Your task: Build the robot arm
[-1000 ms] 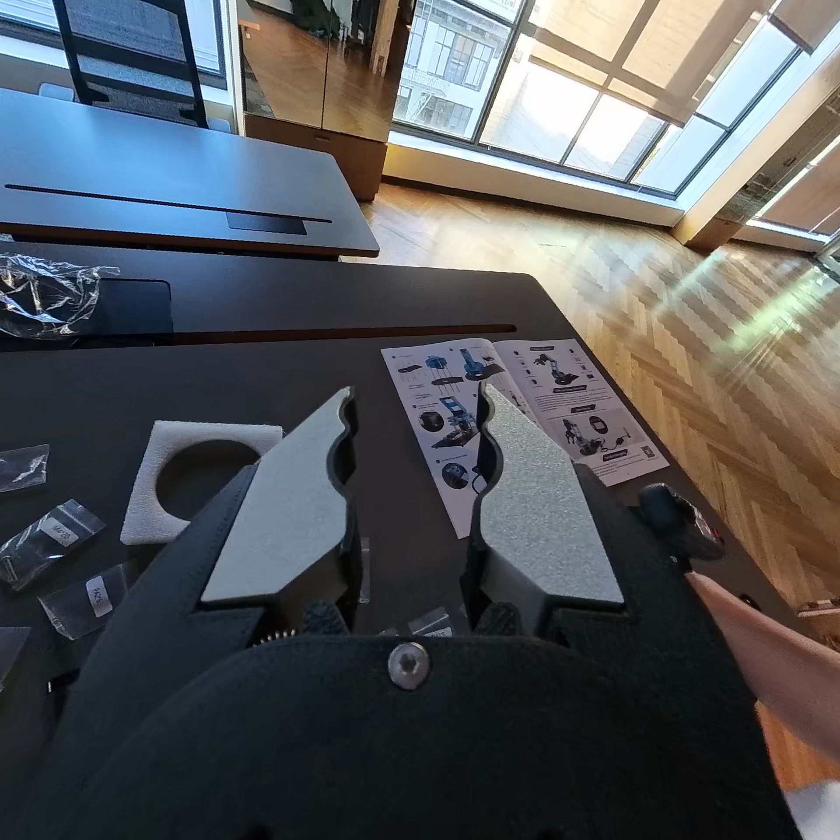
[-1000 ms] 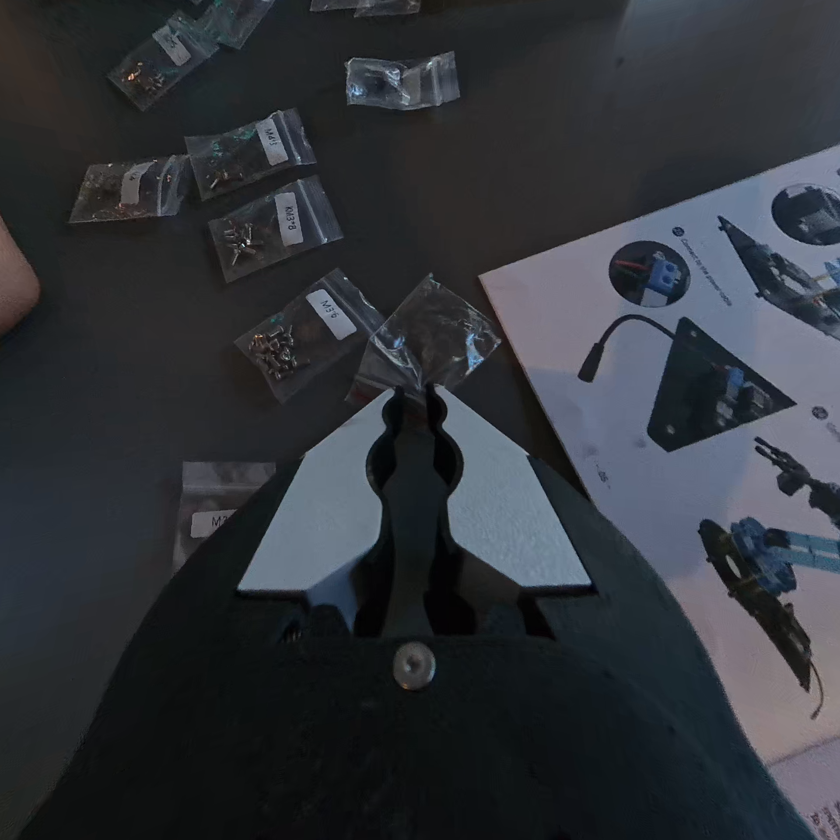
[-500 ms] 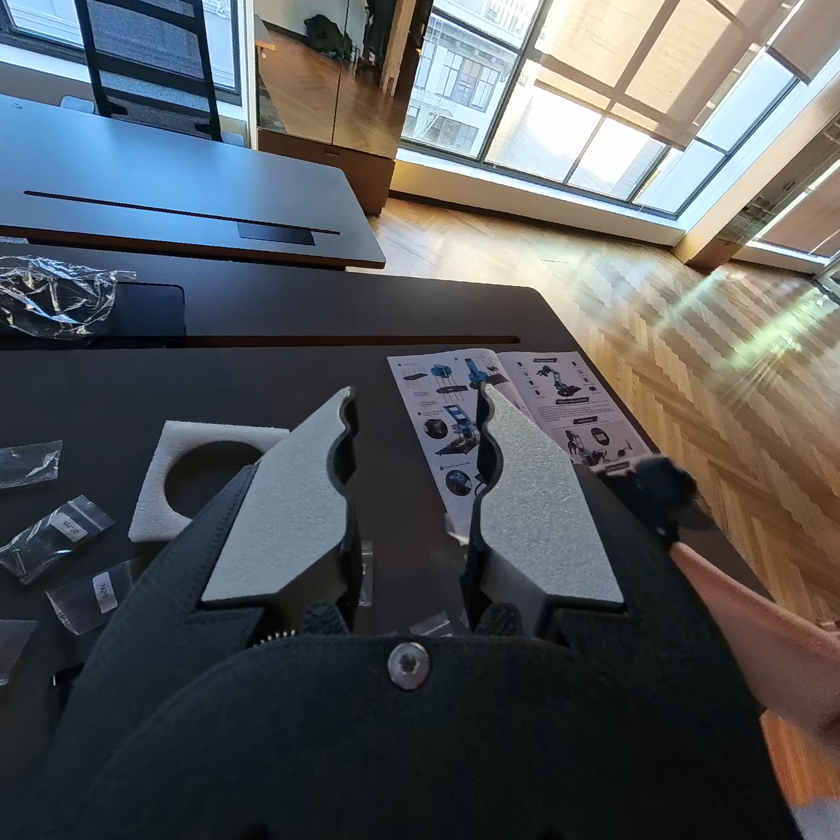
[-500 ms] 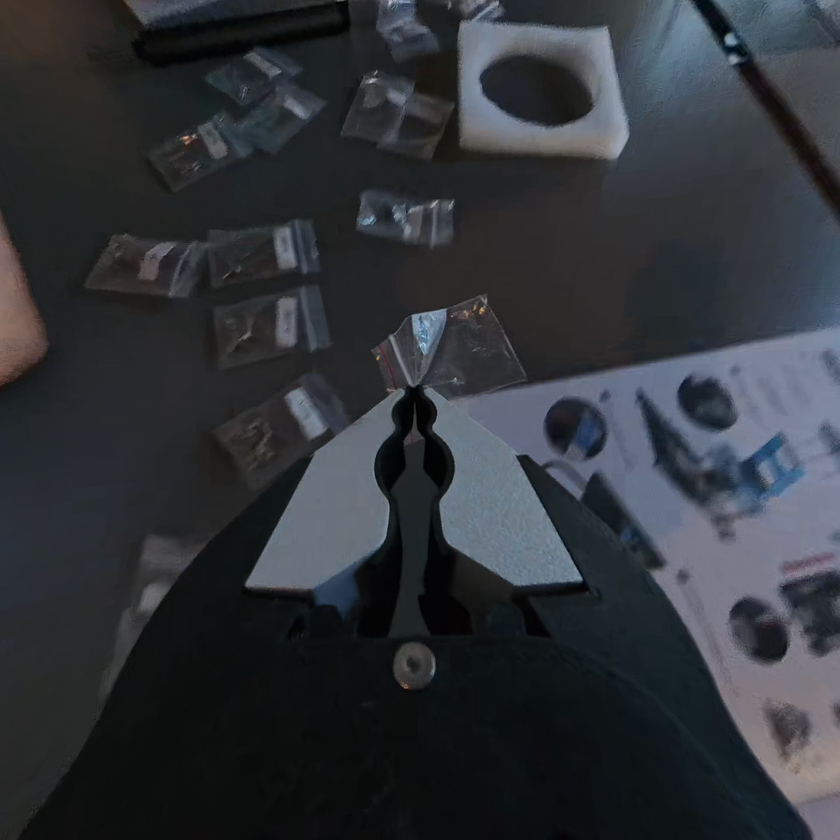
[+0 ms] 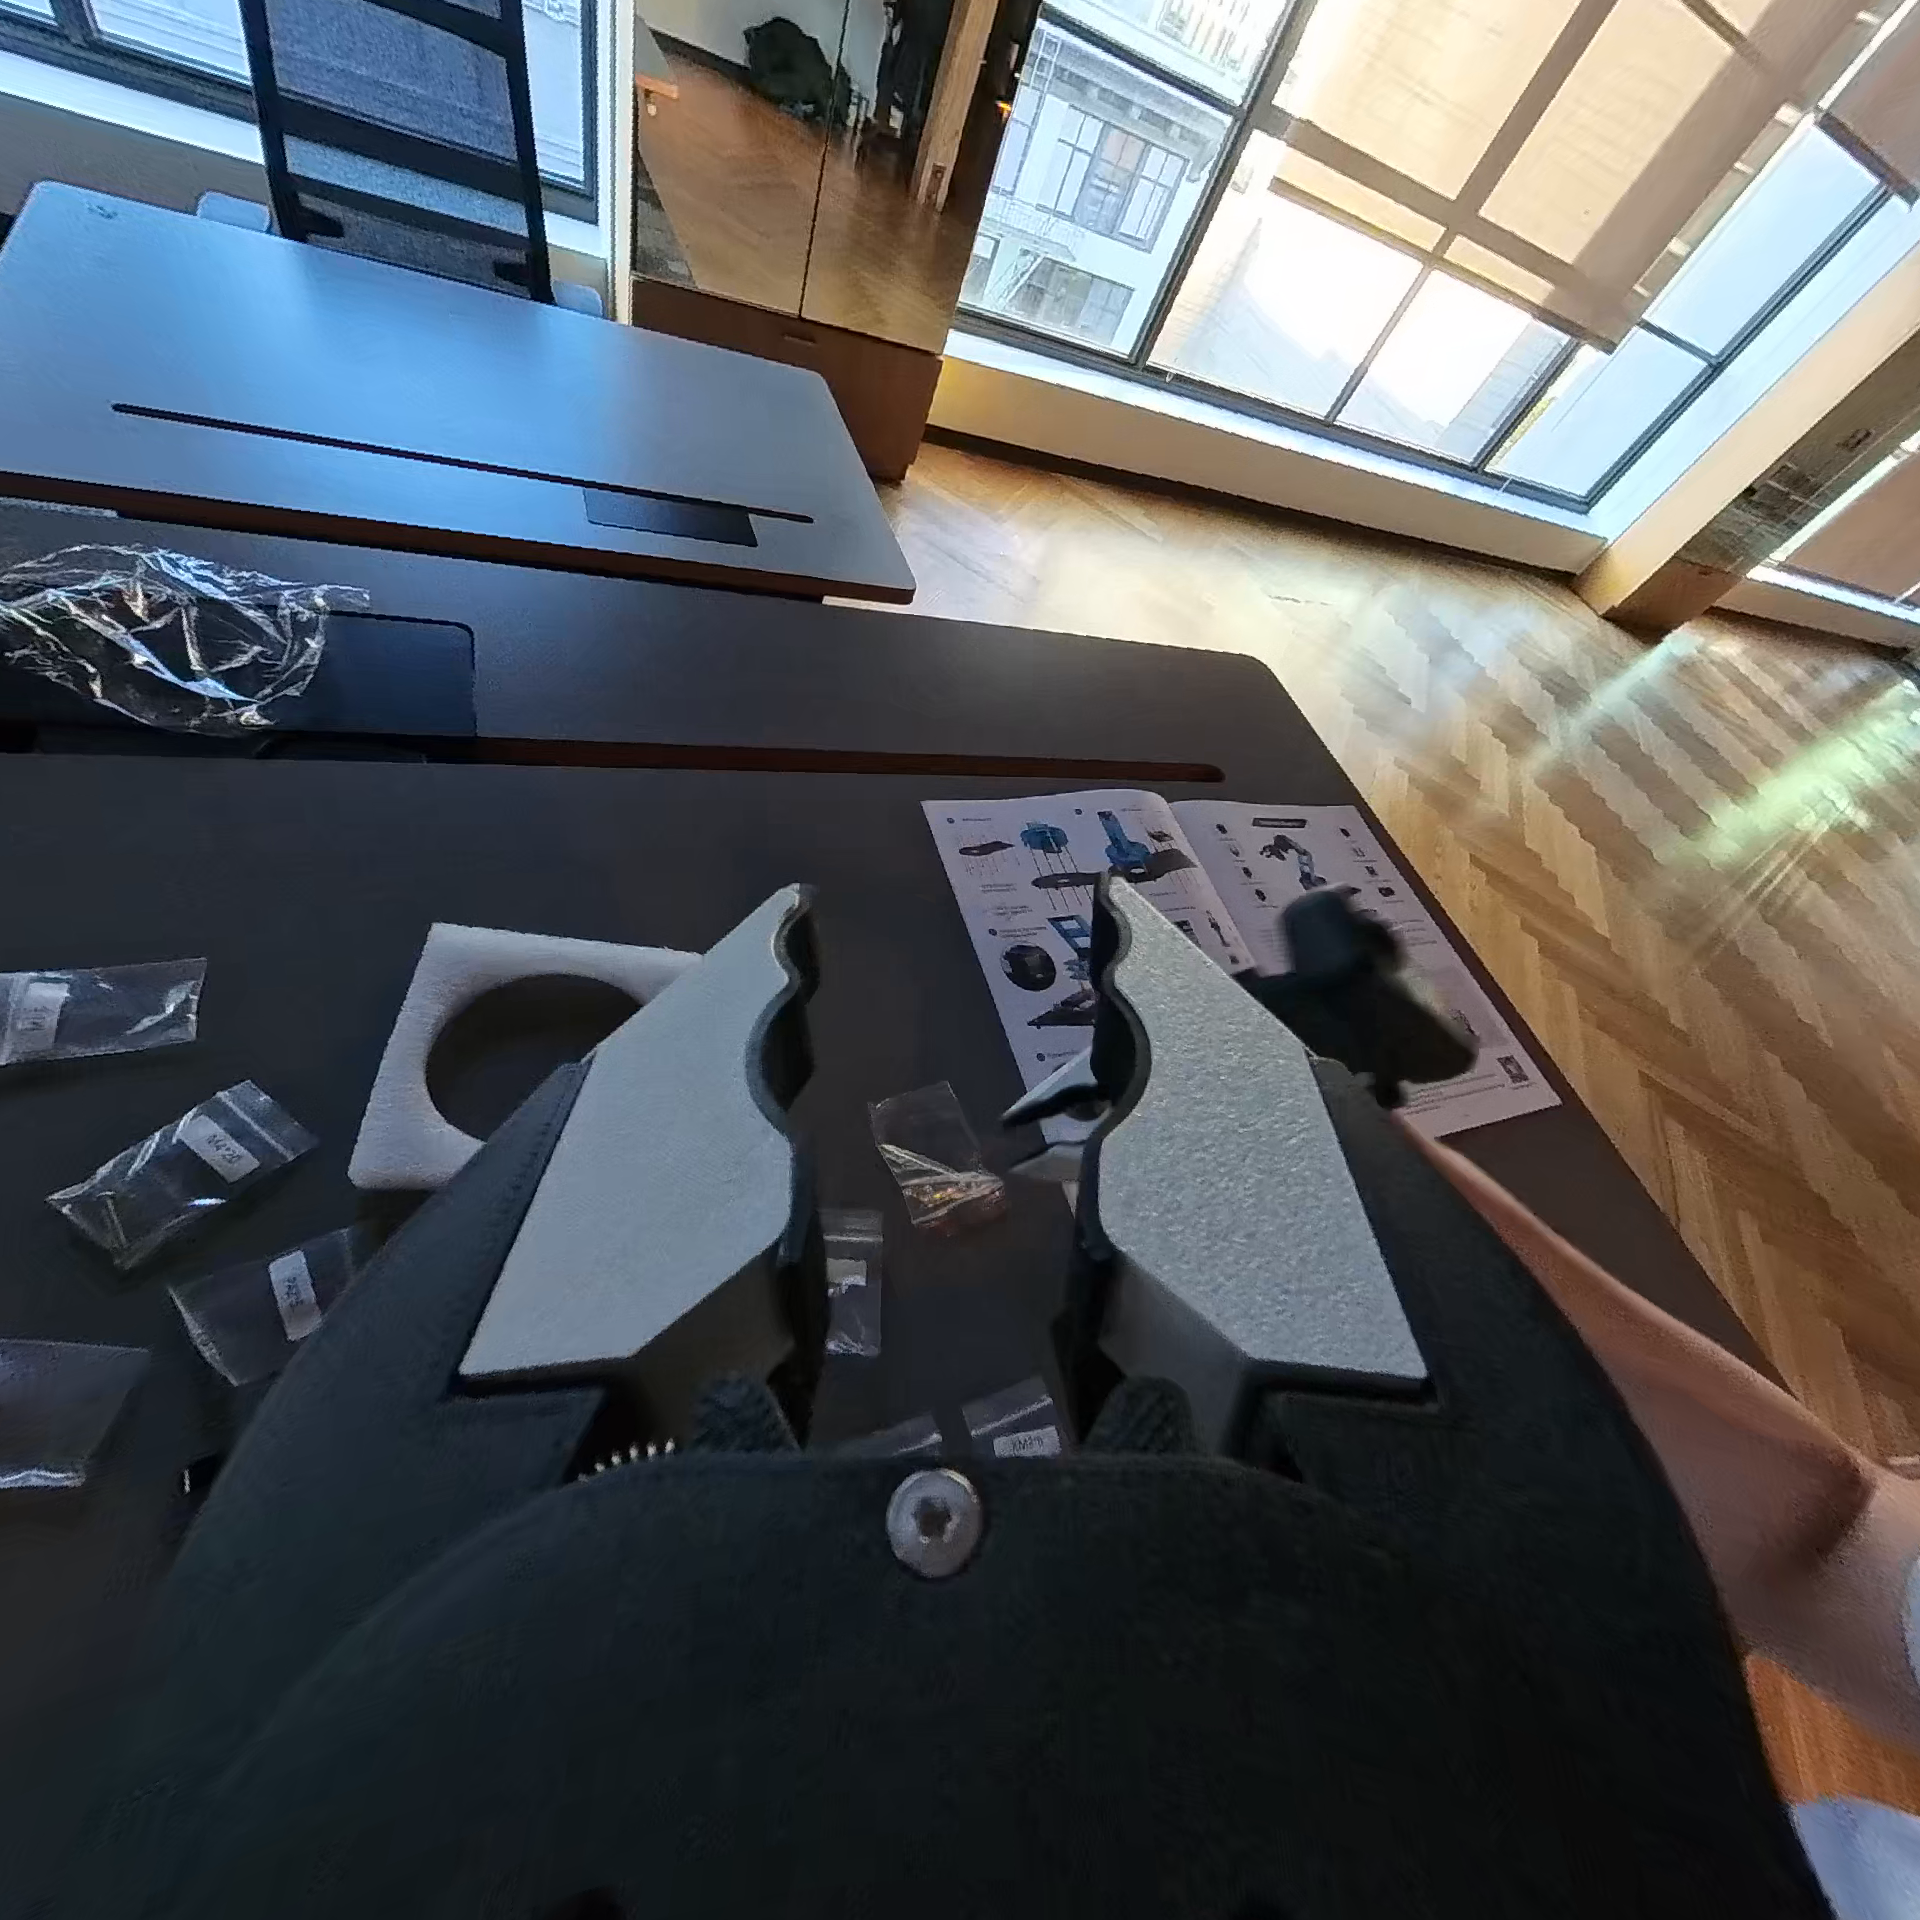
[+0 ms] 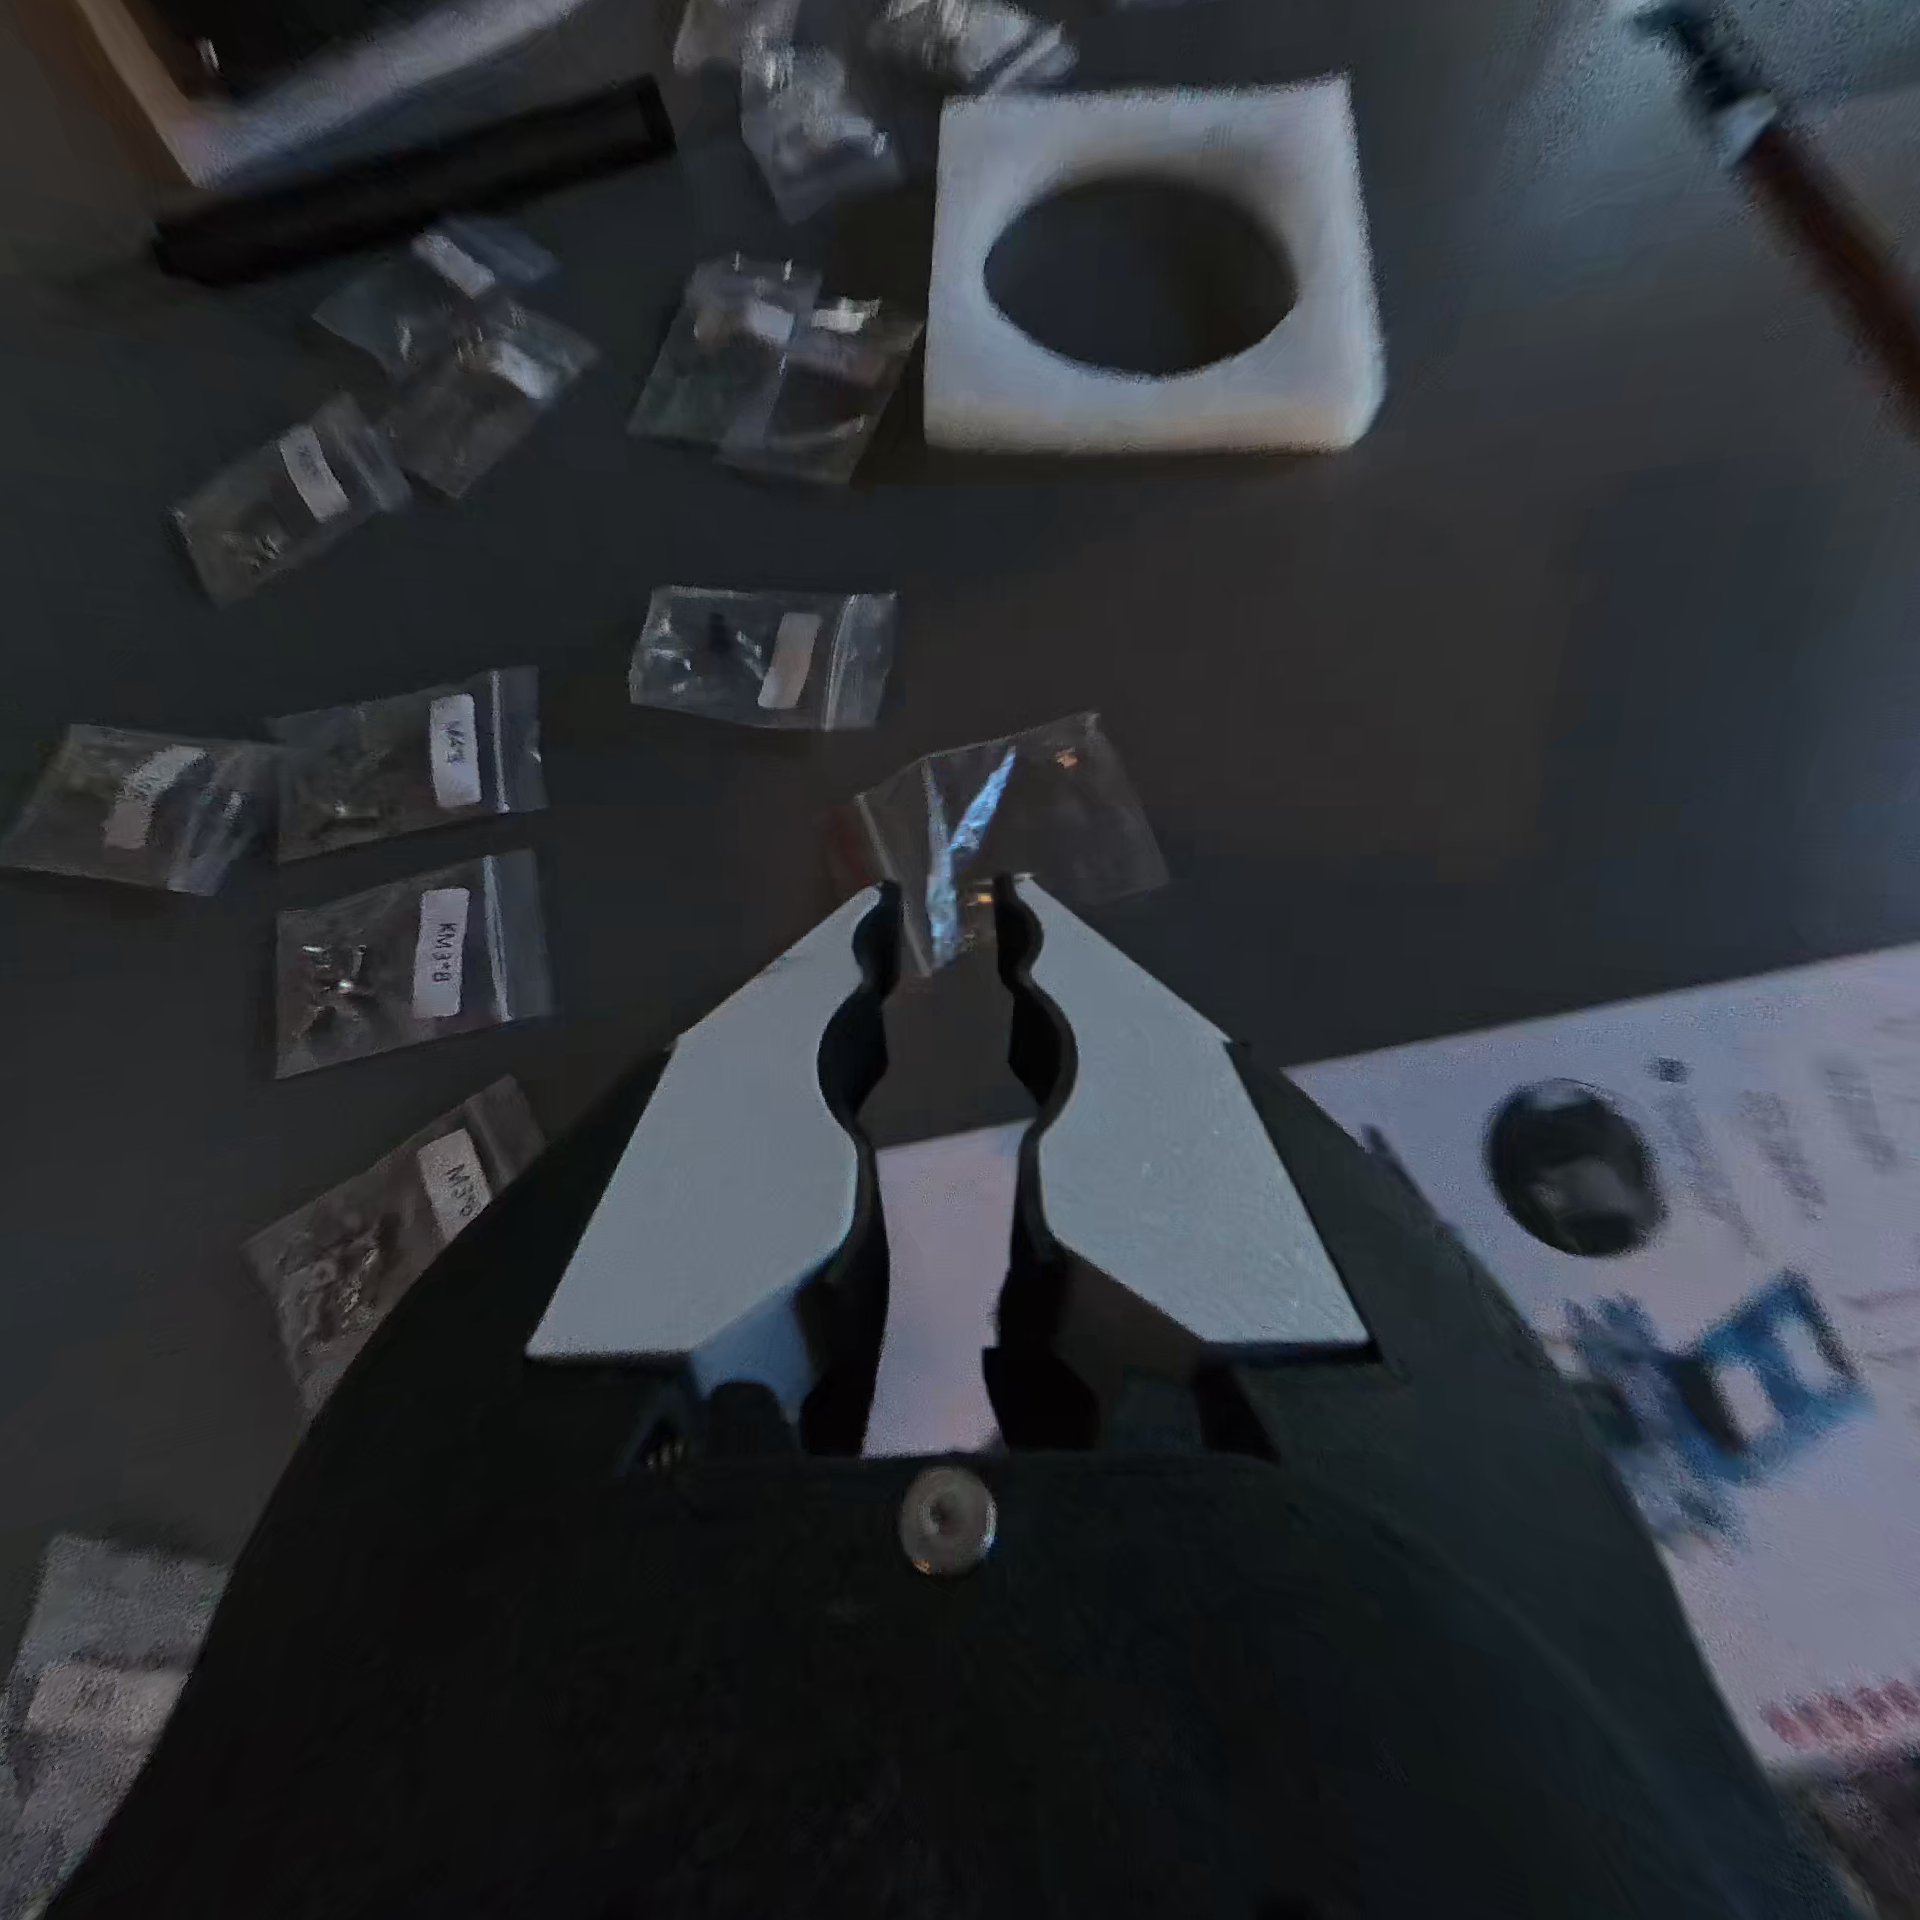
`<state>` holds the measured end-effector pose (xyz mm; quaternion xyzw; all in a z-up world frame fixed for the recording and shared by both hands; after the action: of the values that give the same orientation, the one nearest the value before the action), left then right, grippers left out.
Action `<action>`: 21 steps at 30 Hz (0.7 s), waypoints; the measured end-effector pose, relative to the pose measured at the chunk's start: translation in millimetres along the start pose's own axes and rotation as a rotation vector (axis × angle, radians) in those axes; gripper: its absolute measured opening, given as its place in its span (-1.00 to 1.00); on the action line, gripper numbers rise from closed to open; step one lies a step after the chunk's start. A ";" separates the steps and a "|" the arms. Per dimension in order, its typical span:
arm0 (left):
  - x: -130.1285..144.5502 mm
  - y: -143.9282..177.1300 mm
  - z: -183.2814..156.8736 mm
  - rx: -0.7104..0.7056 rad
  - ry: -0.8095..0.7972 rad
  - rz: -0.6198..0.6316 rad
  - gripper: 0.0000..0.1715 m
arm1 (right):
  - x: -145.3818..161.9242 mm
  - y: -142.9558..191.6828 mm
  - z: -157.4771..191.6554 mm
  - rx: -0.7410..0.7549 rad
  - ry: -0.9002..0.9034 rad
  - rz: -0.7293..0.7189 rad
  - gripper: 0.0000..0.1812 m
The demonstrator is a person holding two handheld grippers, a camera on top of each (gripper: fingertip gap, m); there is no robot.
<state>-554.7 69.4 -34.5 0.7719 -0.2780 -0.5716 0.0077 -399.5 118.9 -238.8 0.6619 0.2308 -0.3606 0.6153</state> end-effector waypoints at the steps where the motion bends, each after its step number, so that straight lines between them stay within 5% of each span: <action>1: -0.7 -0.7 0.2 -0.002 0.000 -0.004 -0.41 | -7.8 16.1 -4.6 0.029 0.005 -0.035 -0.80; 6: -9.5 -12.8 -2.9 -0.015 -0.031 -0.044 -0.40 | -42.7 129.4 -51.7 0.353 0.059 -0.142 -0.66; 11: -8.4 -43.3 -10.1 -0.058 -0.091 0.019 -0.34 | -27.5 213.9 -103.6 0.596 -0.069 -0.099 -0.52; 16: -1.9 -86.0 -30.9 -0.078 -0.136 0.101 -0.28 | -1.2 247.5 -138.6 0.660 -0.155 -0.022 -0.56; 21: 13.5 -135.0 -63.1 -0.110 -0.287 0.207 -0.24 | 29.1 242.7 -149.2 0.649 -0.243 0.154 -0.63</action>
<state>-439.3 158.3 -69.1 0.6482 -0.3226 -0.6863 0.0690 -170.4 228.2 -106.2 0.7906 -0.0215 -0.4438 0.4213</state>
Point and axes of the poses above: each gripper's, where its closed fingertips meet, y back along the fingers, x out of its underside, z = x × y across the jaws, the point moved 5 cm from there along y, back along the fingers, and after that the axes turned 2 degrees about x, right-handed, at the moved point
